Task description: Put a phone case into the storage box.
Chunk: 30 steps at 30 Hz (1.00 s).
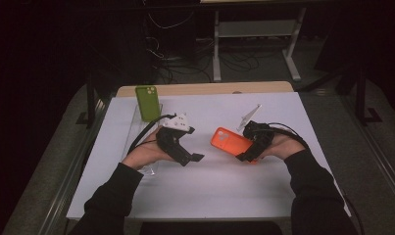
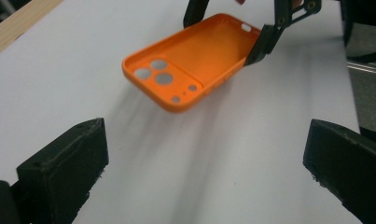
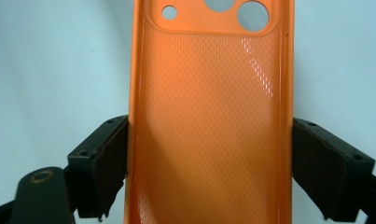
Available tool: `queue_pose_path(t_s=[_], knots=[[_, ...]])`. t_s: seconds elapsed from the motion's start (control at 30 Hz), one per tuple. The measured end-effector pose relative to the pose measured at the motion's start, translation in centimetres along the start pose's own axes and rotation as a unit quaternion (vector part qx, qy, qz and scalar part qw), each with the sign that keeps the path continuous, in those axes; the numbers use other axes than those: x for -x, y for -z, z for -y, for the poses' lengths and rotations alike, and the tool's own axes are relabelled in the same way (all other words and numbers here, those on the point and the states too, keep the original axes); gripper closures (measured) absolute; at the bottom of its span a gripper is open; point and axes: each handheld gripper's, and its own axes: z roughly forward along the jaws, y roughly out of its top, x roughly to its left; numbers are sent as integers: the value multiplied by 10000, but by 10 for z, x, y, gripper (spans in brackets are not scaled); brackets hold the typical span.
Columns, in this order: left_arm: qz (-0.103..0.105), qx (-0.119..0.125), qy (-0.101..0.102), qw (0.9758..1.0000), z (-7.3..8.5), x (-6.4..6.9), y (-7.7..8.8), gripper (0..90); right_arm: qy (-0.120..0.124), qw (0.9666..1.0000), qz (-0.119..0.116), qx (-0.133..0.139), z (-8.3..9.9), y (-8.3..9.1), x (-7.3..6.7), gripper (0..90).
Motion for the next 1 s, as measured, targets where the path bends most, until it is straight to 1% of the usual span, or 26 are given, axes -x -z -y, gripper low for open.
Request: queue_pose_path(t_s=[0.07,0.1,0.17,0.23,0.27,0.3,0.33,0.43,0.47,0.5,0.53,0.57,0.6,0.7,0.73,0.77,0.8,0.87,0.9,0.93,0.97,1.0], knots=[[-15,-51,-138,9999,-1,-1,-2,0,145,9999,-64,-45,0,0,-3,158],[31,-15,-186,9998,-1,-2,-4,0,239,9997,-89,-55,0,0,-4,158],[207,-1,-215,9996,-1,0,-6,0,397,9990,-168,-79,-1,0,-7,158],[249,-71,-315,9992,0,0,-7,0,515,9983,-250,-47,-2,0,-10,158],[283,-88,-318,9991,1,0,-9,0,561,9979,-307,-32,-2,0,-12,158],[323,-121,-336,9988,2,1,-10,0,608,9976,-337,-41,-3,-1,-13,158],[346,-168,-414,9984,2,1,-12,0,687,9969,-373,-50,-4,-2,-15,158],[448,-276,-492,9974,3,3,-16,0,836,9954,-457,-90,-6,-5,-19,158],[491,-284,-552,9969,3,4,-18,0,887,9949,-469,-87,-7,-7,-21,158],[533,-272,-566,9966,4,5,-20,0,935,9942,-524,-113,-9,-9,-23,158],[554,-301,-642,9959,3,6,-20,0,970,9936,-558,-136,-9,-10,-24,158],[599,-329,-653,9955,3,7,-21,0,1023,9929,-585,-166,-10,-11,-27,158],[616,-348,-717,9949,4,8,-22,0,1098,9920,-590,-175,-12,-13,-28,158],[755,-441,-738,9934,5,11,-26,0,1255,9898,-645,-195,-16,-16,-35,158],[792,-500,-816,9923,5,12,-27,0,1305,9889,-678,-203,-17,-16,-36,158],[809,-535,-859,9916,5,13,-28,0,1353,9883,-678,-211,-18,-16,-39,158],[807,-570,-933,9907,5,14,-30,0,1385,9878,-683,-215,-19,-16,-40,158],[817,-641,-964,9899,6,15,-32,0,1392,9871,-764,-215,-21,-15,-43,158],[824,-669,-998,9893,6,15,-33,0,1407,9869,-759,-196,-21,-15,-44,158],[839,-711,-992,9890,7,16,-34,0,1474,9863,-721,-192,-22,-14,-44,157],[868,-753,-955,9888,8,17,-35,0,1497,9858,-734,-181,-23,-14,-46,157],[919,-786,-1035,9872,8,18,-37,0,1513,9857,-723,-189,-23,-14,-47,158]])
